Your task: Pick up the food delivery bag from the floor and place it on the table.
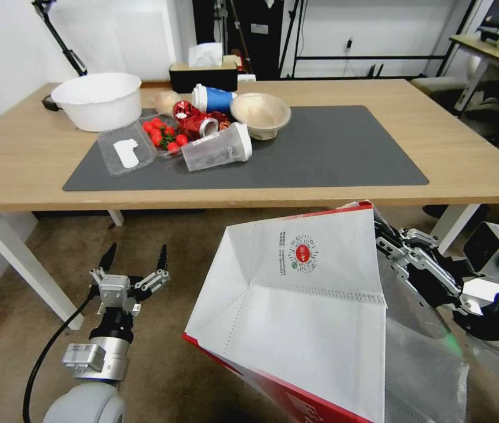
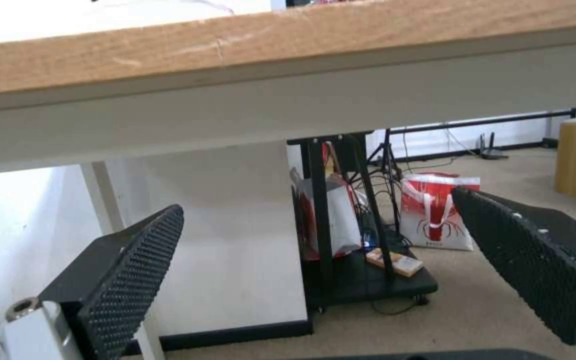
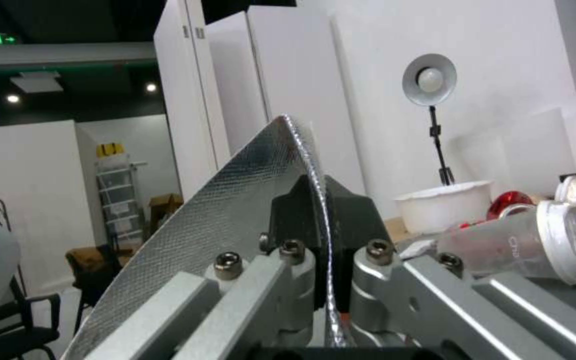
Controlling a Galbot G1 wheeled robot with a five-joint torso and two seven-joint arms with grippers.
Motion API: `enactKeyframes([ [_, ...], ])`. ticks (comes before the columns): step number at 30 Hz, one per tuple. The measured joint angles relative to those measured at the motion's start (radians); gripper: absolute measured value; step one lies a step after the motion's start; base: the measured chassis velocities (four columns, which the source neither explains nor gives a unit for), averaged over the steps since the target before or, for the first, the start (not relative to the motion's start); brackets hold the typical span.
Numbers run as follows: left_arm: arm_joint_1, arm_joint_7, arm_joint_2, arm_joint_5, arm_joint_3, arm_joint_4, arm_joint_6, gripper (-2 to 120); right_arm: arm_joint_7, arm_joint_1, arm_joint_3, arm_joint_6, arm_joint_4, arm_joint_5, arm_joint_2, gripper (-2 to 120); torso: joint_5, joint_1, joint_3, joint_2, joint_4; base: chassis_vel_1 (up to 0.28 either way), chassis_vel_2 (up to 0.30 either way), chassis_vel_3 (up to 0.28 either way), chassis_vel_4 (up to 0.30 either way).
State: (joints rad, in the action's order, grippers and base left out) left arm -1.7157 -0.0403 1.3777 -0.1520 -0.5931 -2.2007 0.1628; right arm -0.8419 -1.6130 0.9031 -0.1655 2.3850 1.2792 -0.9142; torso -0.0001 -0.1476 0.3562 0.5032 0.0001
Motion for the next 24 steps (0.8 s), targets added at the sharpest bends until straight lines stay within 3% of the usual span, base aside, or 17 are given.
enactKeyframes([
  [24,-0.004,-0.001,0.002,0.002,0.001,-0.009,0.005,100,-0.012,-0.004,-0.005,0.003,0.005,-0.02,-0.025,0,0.0,-0.038,0.06,0.098,-0.0002,0.0,0.0,0.0,0.0],
])
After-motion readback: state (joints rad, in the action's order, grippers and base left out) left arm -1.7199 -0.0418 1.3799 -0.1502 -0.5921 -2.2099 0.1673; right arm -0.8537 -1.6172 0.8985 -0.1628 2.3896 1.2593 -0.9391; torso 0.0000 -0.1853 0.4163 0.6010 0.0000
